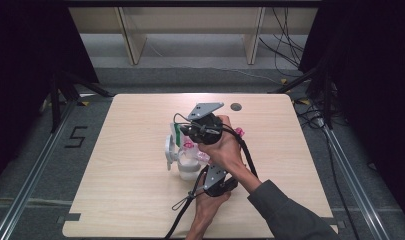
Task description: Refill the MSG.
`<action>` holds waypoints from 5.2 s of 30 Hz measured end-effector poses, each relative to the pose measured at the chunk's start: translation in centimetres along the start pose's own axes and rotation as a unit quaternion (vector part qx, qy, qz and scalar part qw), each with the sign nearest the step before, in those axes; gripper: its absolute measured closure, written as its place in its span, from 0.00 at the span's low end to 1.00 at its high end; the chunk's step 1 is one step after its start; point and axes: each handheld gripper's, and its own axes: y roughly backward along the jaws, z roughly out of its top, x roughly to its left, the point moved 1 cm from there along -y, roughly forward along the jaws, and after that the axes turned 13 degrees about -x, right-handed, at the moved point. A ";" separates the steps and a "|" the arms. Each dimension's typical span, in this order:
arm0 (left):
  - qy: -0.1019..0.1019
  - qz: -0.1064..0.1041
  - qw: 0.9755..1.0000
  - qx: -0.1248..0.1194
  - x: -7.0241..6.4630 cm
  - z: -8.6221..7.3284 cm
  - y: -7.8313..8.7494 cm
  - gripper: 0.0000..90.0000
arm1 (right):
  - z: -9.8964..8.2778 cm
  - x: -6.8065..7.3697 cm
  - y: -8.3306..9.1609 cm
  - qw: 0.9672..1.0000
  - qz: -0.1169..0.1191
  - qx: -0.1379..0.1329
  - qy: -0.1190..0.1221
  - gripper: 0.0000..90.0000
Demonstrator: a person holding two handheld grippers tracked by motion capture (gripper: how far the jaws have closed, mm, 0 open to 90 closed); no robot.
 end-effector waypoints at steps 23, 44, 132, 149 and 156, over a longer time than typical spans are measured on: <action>-0.004 0.010 1.000 -0.013 0.0 0.0 -0.2 0.84 | 0.2 -0.2 0.1 1.000 0.002 -0.012 0.003 0.99; -0.001 -0.001 1.000 0.002 0.2 0.1 0.0 0.84 | 0.2 -0.1 0.1 1.000 0.009 -0.011 0.009 0.99; 0.068 0.065 0.988 0.121 0.2 -0.9 2.7 0.29 | -7.3 -4.2 10.4 0.979 -0.020 -0.165 -0.119 1.00; 0.061 0.044 0.991 0.109 0.3 -0.2 4.3 0.31 | -10.4 -5.6 11.5 0.974 -0.060 -0.165 -0.141 1.00; 0.042 0.032 0.991 0.119 0.1 0.3 5.0 0.31 | -10.9 -5.9 12.1 0.972 -0.072 -0.165 -0.152 1.00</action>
